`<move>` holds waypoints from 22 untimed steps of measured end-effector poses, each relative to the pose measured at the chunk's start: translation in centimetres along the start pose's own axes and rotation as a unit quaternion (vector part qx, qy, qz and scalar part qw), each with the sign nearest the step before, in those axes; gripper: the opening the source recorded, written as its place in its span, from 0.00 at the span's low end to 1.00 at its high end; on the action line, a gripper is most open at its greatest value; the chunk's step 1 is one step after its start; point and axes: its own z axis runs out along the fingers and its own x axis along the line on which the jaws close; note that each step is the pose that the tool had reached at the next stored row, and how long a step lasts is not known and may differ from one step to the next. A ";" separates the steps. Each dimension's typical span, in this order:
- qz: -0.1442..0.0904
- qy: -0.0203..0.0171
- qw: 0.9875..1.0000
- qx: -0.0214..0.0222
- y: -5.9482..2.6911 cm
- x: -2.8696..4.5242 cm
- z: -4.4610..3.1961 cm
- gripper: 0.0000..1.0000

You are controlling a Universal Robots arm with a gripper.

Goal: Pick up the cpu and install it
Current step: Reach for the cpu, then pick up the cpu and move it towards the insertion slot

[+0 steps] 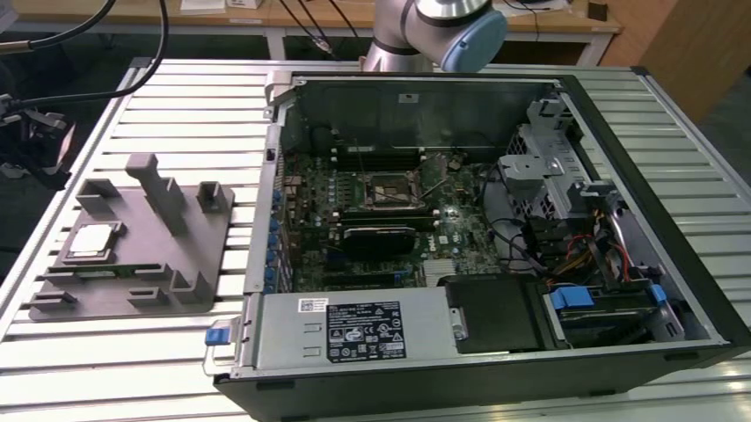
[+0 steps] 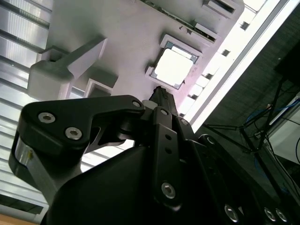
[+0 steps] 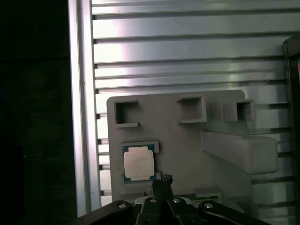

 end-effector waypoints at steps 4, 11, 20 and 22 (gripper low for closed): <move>0.000 0.000 1.000 0.000 0.00 0.04 0.03 0.11; 0.000 0.000 1.000 0.000 -0.01 0.15 0.12 0.11; 0.000 0.000 1.000 0.000 -0.15 0.61 0.91 0.11; 0.000 0.000 1.000 0.000 -0.18 0.69 1.18 0.11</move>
